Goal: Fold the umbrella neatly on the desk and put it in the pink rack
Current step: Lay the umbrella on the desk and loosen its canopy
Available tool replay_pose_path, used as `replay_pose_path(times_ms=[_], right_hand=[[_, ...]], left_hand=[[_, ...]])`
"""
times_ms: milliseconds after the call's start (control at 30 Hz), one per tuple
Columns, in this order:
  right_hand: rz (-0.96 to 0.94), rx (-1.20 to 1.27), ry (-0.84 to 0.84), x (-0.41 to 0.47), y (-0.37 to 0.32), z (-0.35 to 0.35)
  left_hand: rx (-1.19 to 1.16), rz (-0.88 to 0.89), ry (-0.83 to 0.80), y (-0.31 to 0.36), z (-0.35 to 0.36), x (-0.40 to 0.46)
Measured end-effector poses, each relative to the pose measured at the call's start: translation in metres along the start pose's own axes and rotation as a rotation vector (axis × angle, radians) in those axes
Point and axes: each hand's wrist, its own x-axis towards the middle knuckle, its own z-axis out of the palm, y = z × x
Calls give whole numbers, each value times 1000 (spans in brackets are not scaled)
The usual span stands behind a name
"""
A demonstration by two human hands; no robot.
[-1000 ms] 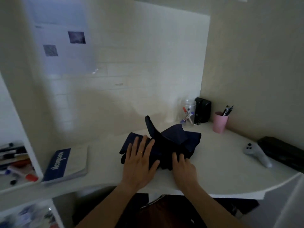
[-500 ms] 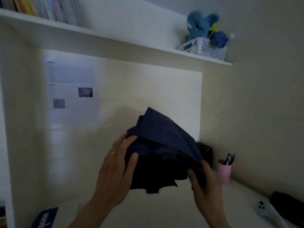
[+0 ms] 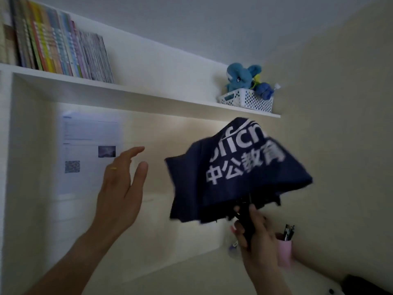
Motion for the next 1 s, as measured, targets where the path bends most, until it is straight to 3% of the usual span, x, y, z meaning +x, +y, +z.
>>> replay_pose_path(times_ms=[100,333,433,733,1000], right_hand=[[-61,-178,-39,-1,-11,3],[-93,-168,-100,-10,-17,15],[-343,-461,-7,-11,-16,16],[-575,-791,-35,-20,-12,26],[-968,-1402,88,0,-2,25]], left_hand=[[1,-40,-43,-2,-3,0],[-25,-72,-160,2,1,-3],[-64,-81,-168,7,3,-5],[-110,-77,-161,22,-2,-2],[-377,-252,-12,33,-11,-1]])
